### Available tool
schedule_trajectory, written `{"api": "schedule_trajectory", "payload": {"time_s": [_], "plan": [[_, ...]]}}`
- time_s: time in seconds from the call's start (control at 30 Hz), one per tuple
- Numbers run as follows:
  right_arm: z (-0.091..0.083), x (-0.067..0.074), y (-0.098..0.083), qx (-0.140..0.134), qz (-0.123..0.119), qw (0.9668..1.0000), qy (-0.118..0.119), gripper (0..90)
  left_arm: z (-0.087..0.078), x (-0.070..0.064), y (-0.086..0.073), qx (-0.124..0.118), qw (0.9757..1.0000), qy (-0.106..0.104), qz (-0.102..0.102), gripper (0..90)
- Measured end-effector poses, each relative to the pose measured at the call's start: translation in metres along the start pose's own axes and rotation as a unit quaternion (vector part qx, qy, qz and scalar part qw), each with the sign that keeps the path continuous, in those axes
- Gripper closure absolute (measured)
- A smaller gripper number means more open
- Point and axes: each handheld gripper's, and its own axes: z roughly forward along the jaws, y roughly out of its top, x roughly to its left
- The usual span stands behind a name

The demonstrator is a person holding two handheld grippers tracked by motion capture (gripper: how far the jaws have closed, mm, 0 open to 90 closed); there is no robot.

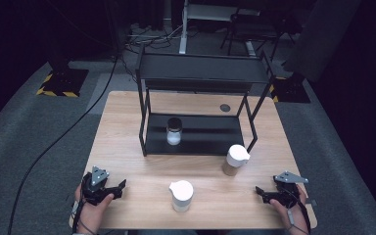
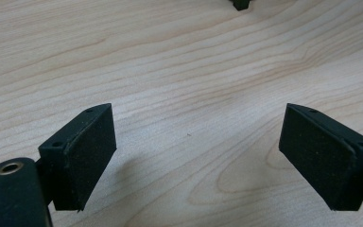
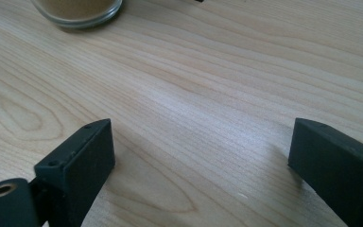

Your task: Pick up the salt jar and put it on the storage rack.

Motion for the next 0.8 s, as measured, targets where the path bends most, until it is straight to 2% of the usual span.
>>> {"api": "schedule_trajectory", "payload": {"time_s": [0.13, 0.2, 0.5, 0.8], "plan": [[0.0, 0.0, 0.0001, 0.0, 0.0, 1.0, 0.0, 7.7, 0.004, -0.0013, 0.0001, 0.039, 0.9992, 0.001, 0.005, 10.9], [0.0001, 0.0, 0.0001, 0.0, 0.0, 1.0, 0.0, 7.7, 0.0044, -0.0005, 0.0001, 0.041, 0.9991, -0.002, -0.003, 10.4], [0.0002, -0.0001, 0.0002, 0.0, 0.0, 1.0, 0.0, 7.7, 0.0071, -0.0019, 0.0016, 0.049, 0.9988, -0.006, 0.002, 3.8], [0.0005, -0.0002, 0.0007, 0.001, 0.0, 1.0, 0.0, 7.7, 0.0072, -0.002, 0.0016, 0.049, 0.9988, -0.007, 0.002, 3.4]]}}
